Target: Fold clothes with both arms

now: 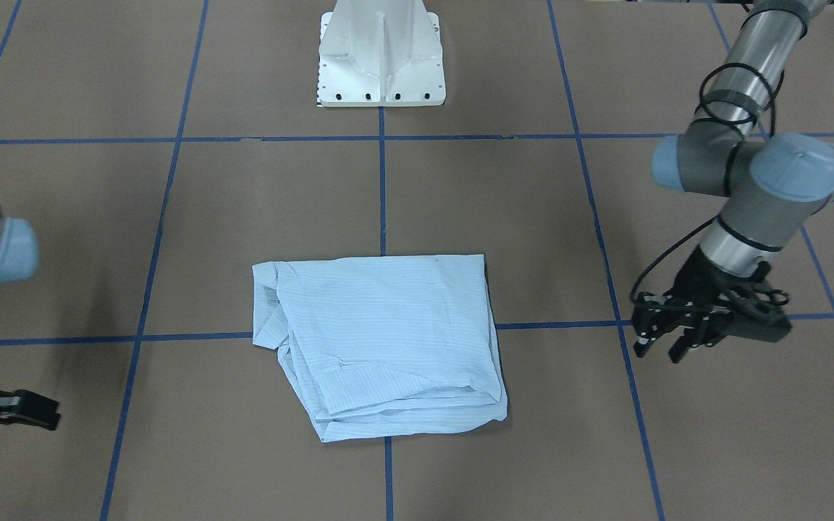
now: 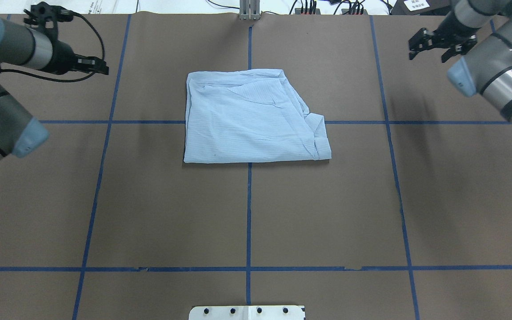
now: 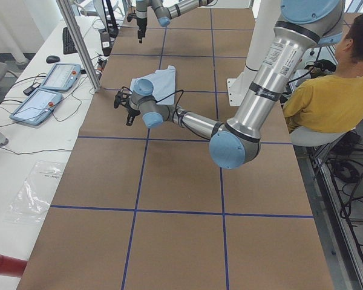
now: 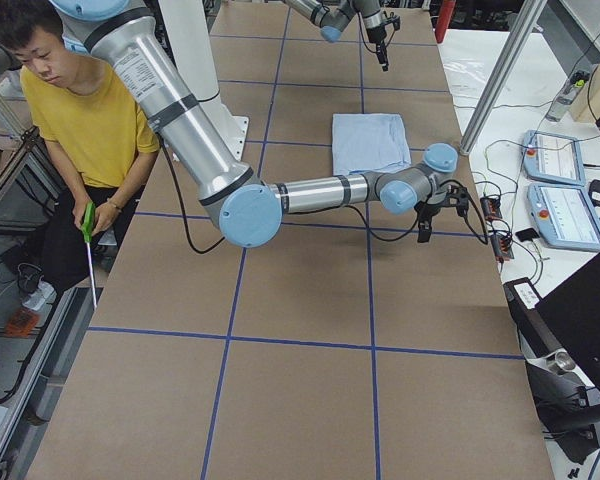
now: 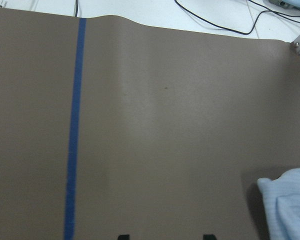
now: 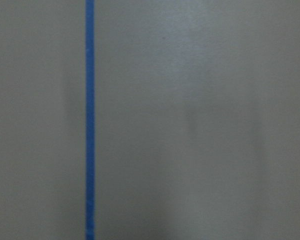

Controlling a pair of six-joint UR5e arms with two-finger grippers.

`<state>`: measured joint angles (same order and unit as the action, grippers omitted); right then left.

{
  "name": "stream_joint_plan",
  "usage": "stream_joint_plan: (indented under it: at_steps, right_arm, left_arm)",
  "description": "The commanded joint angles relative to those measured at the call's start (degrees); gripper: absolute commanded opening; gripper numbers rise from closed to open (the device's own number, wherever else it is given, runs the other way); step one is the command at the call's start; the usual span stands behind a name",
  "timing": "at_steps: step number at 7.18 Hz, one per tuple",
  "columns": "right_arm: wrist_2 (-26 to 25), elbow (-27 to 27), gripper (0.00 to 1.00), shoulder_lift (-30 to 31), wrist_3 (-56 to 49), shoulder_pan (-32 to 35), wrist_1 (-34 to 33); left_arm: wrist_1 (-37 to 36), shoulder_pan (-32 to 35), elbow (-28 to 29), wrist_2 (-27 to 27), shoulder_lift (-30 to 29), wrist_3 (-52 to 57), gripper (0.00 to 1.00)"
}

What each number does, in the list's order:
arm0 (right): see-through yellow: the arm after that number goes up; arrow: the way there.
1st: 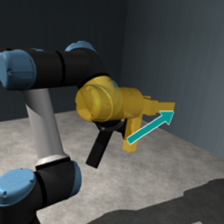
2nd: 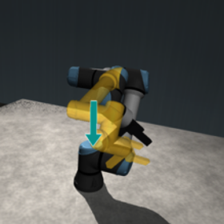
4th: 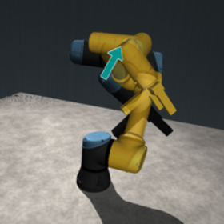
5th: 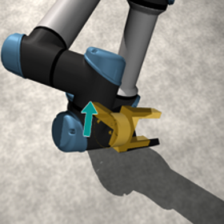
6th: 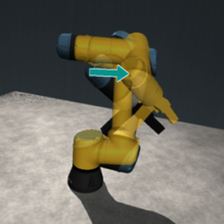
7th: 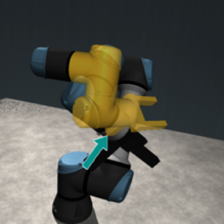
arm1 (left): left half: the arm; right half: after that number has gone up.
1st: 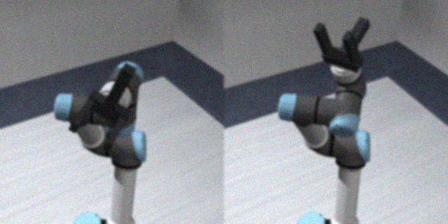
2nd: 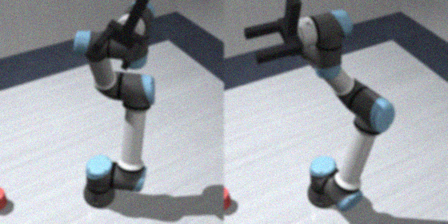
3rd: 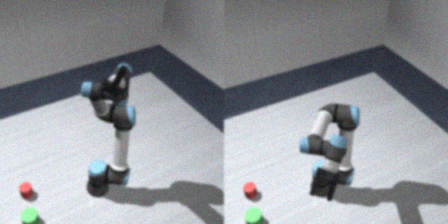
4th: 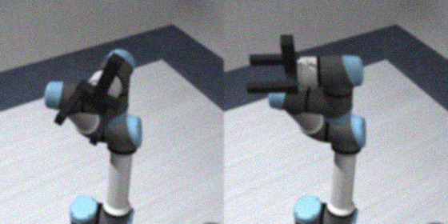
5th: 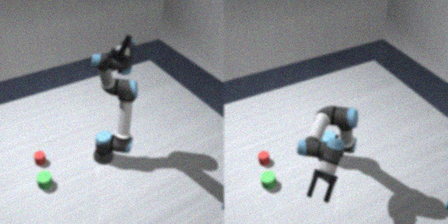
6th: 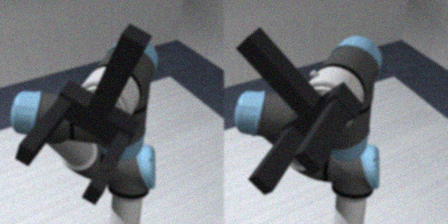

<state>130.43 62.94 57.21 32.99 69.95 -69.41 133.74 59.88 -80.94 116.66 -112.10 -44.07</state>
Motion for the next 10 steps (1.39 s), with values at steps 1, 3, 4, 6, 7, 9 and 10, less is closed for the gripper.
stream_joint_plan:
  at_steps: [1,3,4,6,7,9,10]
  right_arm:
    - [3.0,7.0,1.00,7.4,-23.6,10.1,-12.6]
    - [6.4,8.0,1.00,11.2,-31.9,12.7,-14.9]
    - [7.1,8.0,1.00,12.7,-32.5,12.7,-14.1]
    - [6.9,8.1,1.00,17.9,-31.8,12.5,-5.8]
    - [7.0,8.0,1.00,18.3,-31.4,12.5,-4.8]
    - [6.2,7.5,1.00,14.5,-28.9,11.7,-5.6]
    - [2.2,8.8,1.00,14.5,-25.7,11.8,-4.4]
  left_arm:
    - [-0.3,11.7,-3.5,11.5,9.1,18.4,0.66]
    - [0.3,17.4,-4.9,15.2,16.2,31.9,0.92]
    - [0.6,17.6,-6.1,15.2,18.7,33.3,0.99]
    - [0.7,17.5,-12.7,14.8,26.2,33.1,0.99]
    - [0.4,17.6,-14.8,15.1,28.3,32.2,0.99]
    - [0.9,17.5,-15.6,15.3,28.7,27.8,0.99]
    - [1.0,17.3,-16.3,15.3,29.2,28.0,0.99]
